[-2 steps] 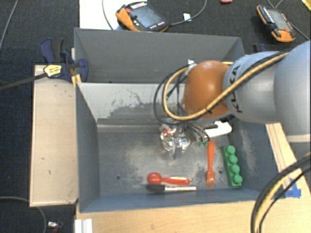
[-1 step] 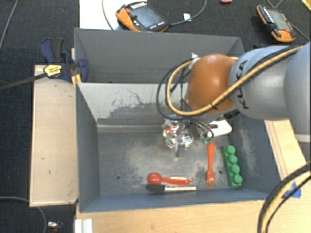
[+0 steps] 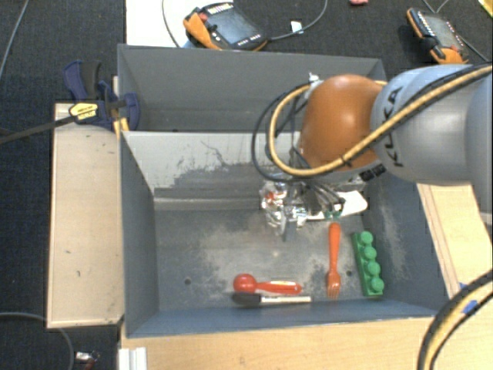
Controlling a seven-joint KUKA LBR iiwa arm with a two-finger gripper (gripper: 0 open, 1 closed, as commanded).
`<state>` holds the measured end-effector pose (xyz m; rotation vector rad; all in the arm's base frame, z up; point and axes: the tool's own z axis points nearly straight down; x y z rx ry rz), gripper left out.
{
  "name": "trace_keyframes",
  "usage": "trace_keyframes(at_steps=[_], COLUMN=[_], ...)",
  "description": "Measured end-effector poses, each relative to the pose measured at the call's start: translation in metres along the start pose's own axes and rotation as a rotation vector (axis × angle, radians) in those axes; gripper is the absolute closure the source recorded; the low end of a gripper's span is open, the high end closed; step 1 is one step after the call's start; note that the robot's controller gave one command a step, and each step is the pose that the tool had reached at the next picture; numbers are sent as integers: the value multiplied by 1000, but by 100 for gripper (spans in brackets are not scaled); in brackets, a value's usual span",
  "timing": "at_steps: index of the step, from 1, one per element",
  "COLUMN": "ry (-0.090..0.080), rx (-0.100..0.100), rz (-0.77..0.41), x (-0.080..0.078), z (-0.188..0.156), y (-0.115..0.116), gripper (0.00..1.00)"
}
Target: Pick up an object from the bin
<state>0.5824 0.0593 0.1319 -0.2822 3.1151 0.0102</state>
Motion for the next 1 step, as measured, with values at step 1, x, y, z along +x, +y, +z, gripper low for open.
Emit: trace_keyframes(at_steps=[1], ry=[1], rx=[0], rz=[1], x=[0], z=[-8], y=[0], gripper=[100])
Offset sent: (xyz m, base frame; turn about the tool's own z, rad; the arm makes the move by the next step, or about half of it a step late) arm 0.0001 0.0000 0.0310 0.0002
